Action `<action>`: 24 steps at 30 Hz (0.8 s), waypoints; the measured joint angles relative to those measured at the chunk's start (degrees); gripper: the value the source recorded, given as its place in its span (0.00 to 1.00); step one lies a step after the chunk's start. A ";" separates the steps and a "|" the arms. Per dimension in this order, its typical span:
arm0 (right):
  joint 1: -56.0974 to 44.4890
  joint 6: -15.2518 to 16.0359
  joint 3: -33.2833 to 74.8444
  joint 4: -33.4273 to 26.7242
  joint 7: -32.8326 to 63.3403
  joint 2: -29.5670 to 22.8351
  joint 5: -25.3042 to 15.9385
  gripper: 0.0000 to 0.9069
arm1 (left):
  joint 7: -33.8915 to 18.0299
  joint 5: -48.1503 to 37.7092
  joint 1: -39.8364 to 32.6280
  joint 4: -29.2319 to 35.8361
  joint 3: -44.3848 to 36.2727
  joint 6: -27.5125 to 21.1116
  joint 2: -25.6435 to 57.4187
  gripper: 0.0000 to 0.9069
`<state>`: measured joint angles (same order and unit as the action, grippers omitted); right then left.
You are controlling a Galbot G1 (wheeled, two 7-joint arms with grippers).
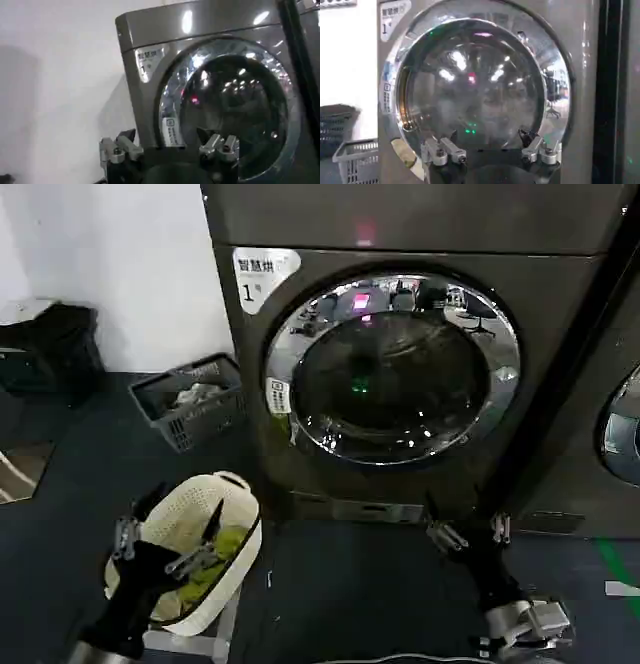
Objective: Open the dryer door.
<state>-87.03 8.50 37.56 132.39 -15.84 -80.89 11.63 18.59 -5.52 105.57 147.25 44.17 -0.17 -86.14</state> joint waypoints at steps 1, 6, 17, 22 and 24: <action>1.02 0.00 -0.36 -0.58 -0.43 0.96 0.42 1.00 | 0.26 -0.28 0.02 0.00 -0.02 -0.17 0.00 1.00; 6.81 0.00 -2.36 -4.61 -1.80 6.16 3.69 1.00 | 1.42 -0.47 0.11 0.00 -0.30 0.96 0.01 1.00; 18.28 1.57 -9.44 -11.98 -3.56 18.69 13.41 1.00 | 0.41 -0.52 -1.19 -2.73 0.62 2.17 -0.11 1.00; 25.64 -0.60 -15.56 -16.92 -4.65 21.66 14.88 1.00 | 0.30 0.18 -1.77 -3.88 0.26 2.44 -1.04 1.00; 28.85 -0.90 -18.24 -19.18 -4.89 21.79 15.12 1.00 | 0.11 1.20 -2.04 -4.57 0.15 3.53 -1.39 1.00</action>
<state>-58.18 7.60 19.31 113.21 -20.73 -59.10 26.75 18.70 -4.32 103.53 142.67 44.32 3.36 -87.53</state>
